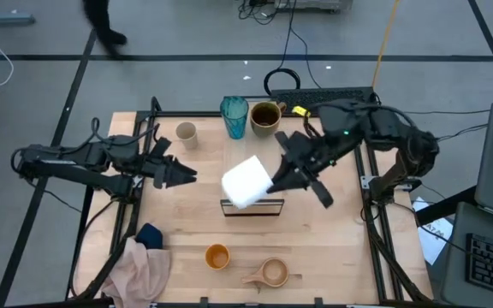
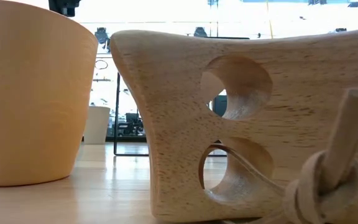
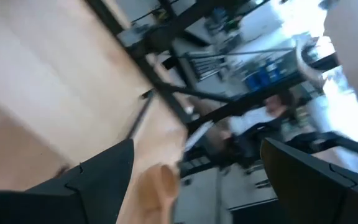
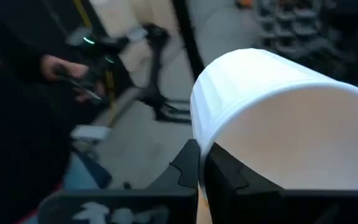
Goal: Stack small to large cups/mugs on shelf
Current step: Put the white mug on the shelf
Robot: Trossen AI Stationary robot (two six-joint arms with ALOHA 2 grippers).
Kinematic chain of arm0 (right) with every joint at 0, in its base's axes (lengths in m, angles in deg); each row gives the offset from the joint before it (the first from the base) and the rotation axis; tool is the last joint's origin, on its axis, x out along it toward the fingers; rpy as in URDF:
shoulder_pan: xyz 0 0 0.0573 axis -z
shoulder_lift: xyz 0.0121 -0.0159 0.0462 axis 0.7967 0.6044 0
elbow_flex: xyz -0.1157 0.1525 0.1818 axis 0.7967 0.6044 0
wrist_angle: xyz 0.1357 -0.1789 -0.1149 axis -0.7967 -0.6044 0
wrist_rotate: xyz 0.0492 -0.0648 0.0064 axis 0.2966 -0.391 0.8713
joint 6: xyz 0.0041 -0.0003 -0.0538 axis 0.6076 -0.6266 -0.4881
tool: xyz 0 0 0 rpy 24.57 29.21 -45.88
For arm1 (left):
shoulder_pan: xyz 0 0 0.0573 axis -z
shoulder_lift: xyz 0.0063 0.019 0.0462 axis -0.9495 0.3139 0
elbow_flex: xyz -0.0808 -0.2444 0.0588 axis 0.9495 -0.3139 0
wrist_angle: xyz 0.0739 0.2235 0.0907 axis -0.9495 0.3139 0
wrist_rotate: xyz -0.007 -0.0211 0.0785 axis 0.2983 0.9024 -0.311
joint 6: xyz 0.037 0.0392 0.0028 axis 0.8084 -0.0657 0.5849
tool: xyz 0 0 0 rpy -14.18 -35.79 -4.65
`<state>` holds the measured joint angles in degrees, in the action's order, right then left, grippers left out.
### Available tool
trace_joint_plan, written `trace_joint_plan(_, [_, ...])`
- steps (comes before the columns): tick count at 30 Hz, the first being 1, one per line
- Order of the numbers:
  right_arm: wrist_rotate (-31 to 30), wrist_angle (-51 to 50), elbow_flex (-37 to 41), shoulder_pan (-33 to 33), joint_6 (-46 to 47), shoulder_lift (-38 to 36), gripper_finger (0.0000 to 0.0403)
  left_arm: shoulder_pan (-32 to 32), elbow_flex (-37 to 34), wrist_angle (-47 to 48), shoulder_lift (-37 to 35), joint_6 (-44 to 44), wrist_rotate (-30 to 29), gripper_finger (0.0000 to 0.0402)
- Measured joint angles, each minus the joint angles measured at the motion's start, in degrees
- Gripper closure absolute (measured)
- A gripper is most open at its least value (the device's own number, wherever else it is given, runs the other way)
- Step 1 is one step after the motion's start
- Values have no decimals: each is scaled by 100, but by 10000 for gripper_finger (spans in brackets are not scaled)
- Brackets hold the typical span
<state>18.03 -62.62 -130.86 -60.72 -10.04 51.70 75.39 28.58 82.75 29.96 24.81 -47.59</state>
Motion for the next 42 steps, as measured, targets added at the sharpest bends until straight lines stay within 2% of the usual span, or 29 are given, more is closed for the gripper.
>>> trace_joint_plan(6, [405,509,251,-338,17,26,403,237,0,-1288,361,-350,370,53])
trace_joint_plan(15, [1143,2699,1026,-542,272,26,403,740,4,-3308,1300,-1558,1231,53])
trace_joint_plan(23, [1386,3775,1730,-535,879,26,403,1330,4,-4885,2006,-2040,1197,56])
trace_joint_plan(26, [1379,4388,2083,-533,1116,39,403,1438,4,-5132,2143,-2093,1114,83])
trace_joint_plan(30, [1516,5136,2356,-476,1466,36,403,1499,4,-5124,2243,-2197,1053,143])
trace_joint_plan(36, [1545,5175,2380,-403,1556,53,403,1561,4,-5146,2243,-2219,912,218])
trace_joint_plan(42, [1648,5194,2382,-373,1527,234,403,1687,4,-5160,2243,-2307,789,247])
